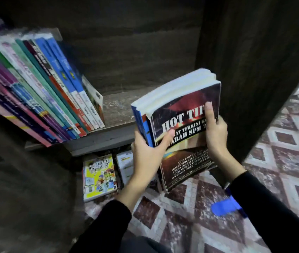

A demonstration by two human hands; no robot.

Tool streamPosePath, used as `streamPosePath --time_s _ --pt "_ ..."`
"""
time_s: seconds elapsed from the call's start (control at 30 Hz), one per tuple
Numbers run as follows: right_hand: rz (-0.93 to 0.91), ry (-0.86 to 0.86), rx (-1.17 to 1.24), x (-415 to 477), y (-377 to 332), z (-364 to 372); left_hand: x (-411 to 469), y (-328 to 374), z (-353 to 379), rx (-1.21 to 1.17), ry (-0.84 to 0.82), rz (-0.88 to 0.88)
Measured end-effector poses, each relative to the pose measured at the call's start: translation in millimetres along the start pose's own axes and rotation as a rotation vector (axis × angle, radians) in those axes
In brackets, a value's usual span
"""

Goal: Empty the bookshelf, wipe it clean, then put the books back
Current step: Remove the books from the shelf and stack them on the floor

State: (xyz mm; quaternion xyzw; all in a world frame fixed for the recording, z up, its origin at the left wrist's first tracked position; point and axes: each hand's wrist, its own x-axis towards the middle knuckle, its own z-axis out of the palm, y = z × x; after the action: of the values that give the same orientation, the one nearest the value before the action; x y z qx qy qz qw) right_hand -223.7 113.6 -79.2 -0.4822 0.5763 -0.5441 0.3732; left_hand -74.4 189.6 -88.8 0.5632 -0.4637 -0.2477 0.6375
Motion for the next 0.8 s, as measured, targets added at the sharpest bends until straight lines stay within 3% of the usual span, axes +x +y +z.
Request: streamPosePath --time_s 0.1,0.23,0.4,0.53,0.63,0.8 --pt "0.102 0.062 -0.035 -13.9 39.5 -27.6 -12.5 -34.1 15.1 -0.009 -0.195 -0.179" --pt "0.239 0.104 -0.120 -29.4 94.1 -52.1 -33.6 -76.6 32.5 -0.058 -0.335 -0.376" --pt "0.438 0.149 -0.162 -46.9 159.7 -62.1 -44.6 -131.2 47.2 0.073 -0.481 -0.717" --pt "0.566 0.177 -0.154 -57.5 205.1 -55.7 -47.7 -167.9 50.6 0.085 -0.623 -0.807" --pt "0.642 0.178 -0.171 -61.8 231.8 -49.4 -52.9 -197.0 49.8 0.058 -0.651 -0.837" --pt "0.733 0.094 -0.350 -52.9 262.0 -37.5 -67.6 -237.7 47.6 0.064 -0.614 -1.042"
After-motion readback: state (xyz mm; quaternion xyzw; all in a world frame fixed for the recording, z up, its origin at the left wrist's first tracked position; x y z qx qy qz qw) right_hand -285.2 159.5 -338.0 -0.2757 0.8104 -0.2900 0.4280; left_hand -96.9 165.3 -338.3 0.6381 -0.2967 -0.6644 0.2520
